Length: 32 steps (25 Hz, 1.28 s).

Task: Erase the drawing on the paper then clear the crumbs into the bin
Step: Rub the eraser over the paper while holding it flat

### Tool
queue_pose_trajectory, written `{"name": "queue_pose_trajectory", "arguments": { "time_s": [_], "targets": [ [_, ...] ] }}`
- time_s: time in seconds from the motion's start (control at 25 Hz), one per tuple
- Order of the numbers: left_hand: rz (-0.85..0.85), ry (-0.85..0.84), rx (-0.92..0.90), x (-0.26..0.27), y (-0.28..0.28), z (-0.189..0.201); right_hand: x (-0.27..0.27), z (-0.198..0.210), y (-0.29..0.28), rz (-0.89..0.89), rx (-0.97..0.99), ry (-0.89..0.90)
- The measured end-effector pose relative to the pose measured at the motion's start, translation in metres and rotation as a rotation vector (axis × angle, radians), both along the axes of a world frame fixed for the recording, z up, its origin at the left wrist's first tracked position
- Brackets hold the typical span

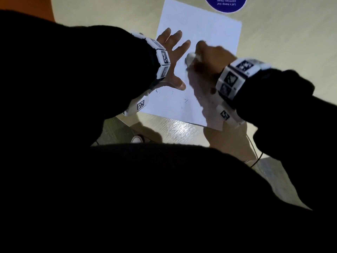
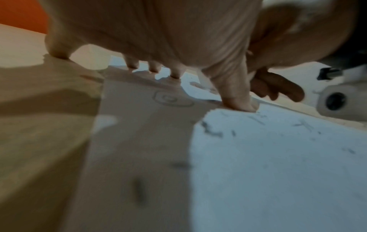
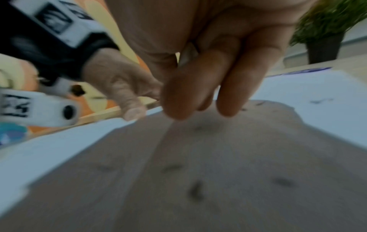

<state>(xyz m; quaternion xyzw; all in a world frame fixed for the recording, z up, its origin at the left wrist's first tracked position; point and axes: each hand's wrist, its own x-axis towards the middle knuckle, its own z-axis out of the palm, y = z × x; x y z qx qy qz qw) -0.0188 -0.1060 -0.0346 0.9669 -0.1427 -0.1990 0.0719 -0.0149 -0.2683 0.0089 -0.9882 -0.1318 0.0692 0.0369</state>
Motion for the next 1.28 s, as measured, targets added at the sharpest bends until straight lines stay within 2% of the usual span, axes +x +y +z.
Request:
{"name": "queue_pose_trajectory", "arguments": {
  "time_s": [0.08,0.16,0.24,0.36,0.44,0.52,0.68,0.76,0.84,0.92,1.04,1.2,1.28],
  "targets": [
    [-0.018,-0.018,-0.011,0.0,0.002,-0.002,-0.004,0.001,-0.001,0.077,-0.012,0.112],
    [-0.018,0.003,-0.004,0.003,0.002,-0.002,0.026,0.006,-0.009,0.089,-0.026,0.256],
    [-0.014,0.008,-0.004,0.003,0.0,0.0,0.038,0.012,-0.008,0.033,0.003,0.198],
    [-0.005,-0.034,-0.008,-0.002,0.001,0.0,0.0,-0.003,0.008,0.09,-0.06,0.02],
    [-0.011,-0.027,0.012,-0.003,-0.001,0.003,-0.002,-0.003,0.007,0.148,-0.083,0.107],
    [0.009,0.014,0.049,0.0,-0.004,0.008,0.023,0.002,0.001,0.116,-0.047,0.186],
    [0.032,0.023,0.076,0.0,-0.006,0.013,0.013,0.002,0.004,0.059,-0.01,0.118],
    [0.022,0.022,0.079,-0.002,-0.006,0.013,0.009,0.002,0.005,0.125,-0.036,0.229],
    [0.016,0.024,0.082,-0.001,-0.005,0.01,0.031,0.005,0.003,0.107,-0.029,0.295],
    [0.006,0.019,0.078,-0.001,-0.005,0.01,0.038,0.01,0.005,0.083,0.0,0.282],
    [-0.004,0.016,0.055,0.002,-0.003,0.005,0.014,0.004,0.008,0.124,-0.027,0.207],
    [-0.018,0.022,0.045,0.007,-0.001,-0.004,0.031,0.012,0.003,0.089,0.035,0.298],
    [-0.025,0.018,0.052,0.006,0.0,-0.005,0.024,0.011,0.006,0.074,0.031,0.167]
  ]
}}
